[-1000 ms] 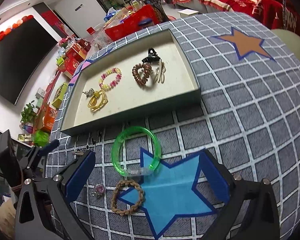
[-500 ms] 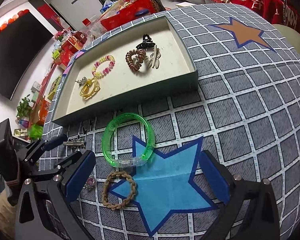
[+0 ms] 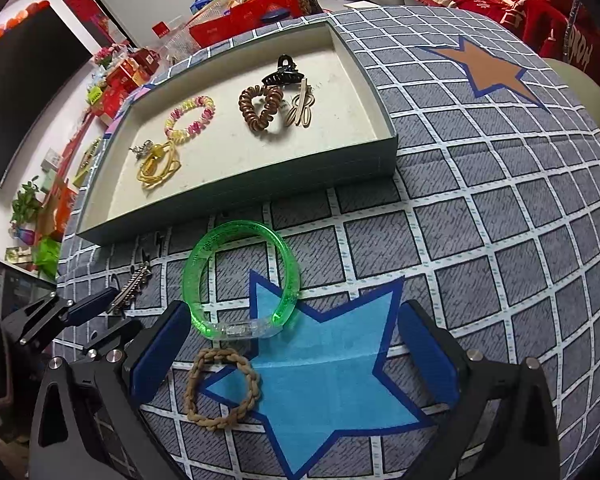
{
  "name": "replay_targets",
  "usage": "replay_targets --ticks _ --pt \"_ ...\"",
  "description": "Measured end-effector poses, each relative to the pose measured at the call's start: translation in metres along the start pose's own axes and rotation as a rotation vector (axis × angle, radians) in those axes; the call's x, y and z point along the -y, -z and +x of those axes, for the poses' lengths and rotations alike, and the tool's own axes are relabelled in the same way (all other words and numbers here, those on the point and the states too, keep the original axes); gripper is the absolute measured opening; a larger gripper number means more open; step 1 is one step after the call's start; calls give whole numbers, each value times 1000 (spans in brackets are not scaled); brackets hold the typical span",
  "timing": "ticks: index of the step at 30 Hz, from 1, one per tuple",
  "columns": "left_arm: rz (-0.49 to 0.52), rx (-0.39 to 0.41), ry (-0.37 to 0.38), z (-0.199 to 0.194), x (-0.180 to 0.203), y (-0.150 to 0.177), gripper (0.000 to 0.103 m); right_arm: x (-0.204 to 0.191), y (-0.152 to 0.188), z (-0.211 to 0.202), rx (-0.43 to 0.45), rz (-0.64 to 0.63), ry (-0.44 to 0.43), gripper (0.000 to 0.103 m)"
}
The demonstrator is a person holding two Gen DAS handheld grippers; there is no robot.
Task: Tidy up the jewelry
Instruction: 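Grasp the silver hair barrette with the left tool while the right tool grasps the green bangle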
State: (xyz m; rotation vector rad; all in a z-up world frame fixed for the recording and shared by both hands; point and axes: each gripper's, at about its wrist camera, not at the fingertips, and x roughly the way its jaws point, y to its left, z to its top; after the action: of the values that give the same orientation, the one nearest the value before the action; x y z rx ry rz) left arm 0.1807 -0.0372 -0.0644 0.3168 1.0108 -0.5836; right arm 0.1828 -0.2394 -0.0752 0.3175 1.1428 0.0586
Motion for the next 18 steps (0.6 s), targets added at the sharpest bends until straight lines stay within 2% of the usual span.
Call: replay_targets --ticks 3,5,8,10,15,16,17,18 --pt "-18 -3 -5 3 -2 -4 53 -4 -2 4 -1 -15 29 102" --pt "-28 -6 -6 5 -3 -7 53 -9 -4 6 1 -37 63 97" --pt "-34 -8 -9 6 -2 -9 53 -15 -7 7 2 -65 96 87" --pt "-39 -6 -12 6 -2 -9 53 -20 -8 7 4 -84 111 75" --pt "-49 -4 -14 6 0 -7 53 -33 -3 9 4 -159 165 61" --pt "-49 -1 -14 6 1 -7 49 -35 -1 8 5 -172 175 57" --pt "-47 2 -15 5 2 -6 36 -36 -1 8 6 -178 176 55" --pt "-46 2 -5 5 2 -6 32 -38 0 7 8 -180 175 50"
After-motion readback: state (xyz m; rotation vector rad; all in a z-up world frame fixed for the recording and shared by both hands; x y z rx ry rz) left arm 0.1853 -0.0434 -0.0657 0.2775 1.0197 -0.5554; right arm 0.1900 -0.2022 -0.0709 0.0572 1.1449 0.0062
